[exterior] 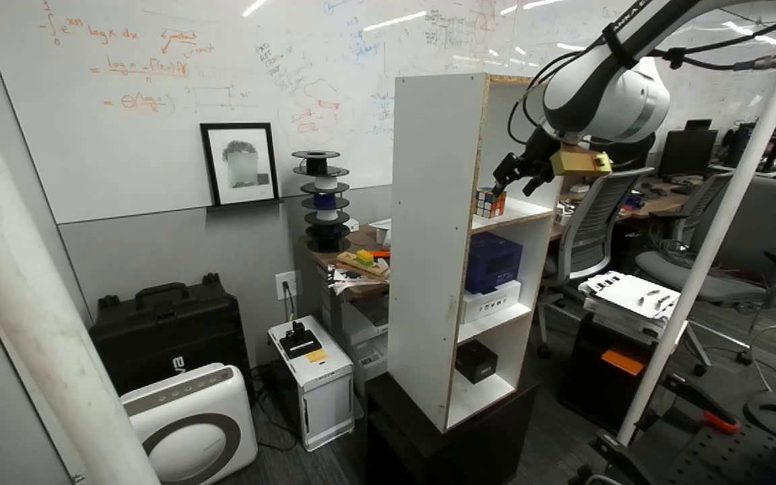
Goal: Pick up the Rubik's cube from the top compartment and put it on top of the cabinet.
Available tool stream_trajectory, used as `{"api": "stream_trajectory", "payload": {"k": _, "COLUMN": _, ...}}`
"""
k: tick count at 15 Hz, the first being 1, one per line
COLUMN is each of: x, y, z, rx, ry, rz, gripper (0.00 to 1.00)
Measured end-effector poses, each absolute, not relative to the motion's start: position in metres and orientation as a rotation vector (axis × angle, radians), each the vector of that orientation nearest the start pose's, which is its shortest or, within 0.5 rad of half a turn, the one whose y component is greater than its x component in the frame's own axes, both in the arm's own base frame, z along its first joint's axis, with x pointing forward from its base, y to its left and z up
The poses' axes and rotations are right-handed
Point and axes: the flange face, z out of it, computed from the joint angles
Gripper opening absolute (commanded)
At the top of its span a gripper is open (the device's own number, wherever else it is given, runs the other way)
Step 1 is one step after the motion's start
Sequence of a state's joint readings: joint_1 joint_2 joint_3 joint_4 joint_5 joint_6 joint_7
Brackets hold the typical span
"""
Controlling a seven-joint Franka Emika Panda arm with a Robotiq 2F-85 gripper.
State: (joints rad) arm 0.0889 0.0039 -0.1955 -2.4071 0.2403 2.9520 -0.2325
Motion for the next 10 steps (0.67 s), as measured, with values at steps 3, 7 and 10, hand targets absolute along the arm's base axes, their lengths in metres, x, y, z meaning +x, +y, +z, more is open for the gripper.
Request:
{"api": "stream_trajectory", "payload": {"k": 3, "x": 0.552, "y": -0.076, "z": 0.358, "rx": -3.018, "ry": 0.159, "rz": -0.875, "gripper": 1.0}}
{"api": "stream_trajectory", "payload": {"k": 7, "x": 0.573, "y": -0.074, "z": 0.341, "rx": -3.026, "ry": 0.162, "rz": -0.895, "gripper": 0.71}}
{"api": "stream_trajectory", "payload": {"k": 10, "x": 0.578, "y": -0.069, "z": 0.331, "rx": -3.018, "ry": 0.169, "rz": -0.885, "gripper": 0.46}}
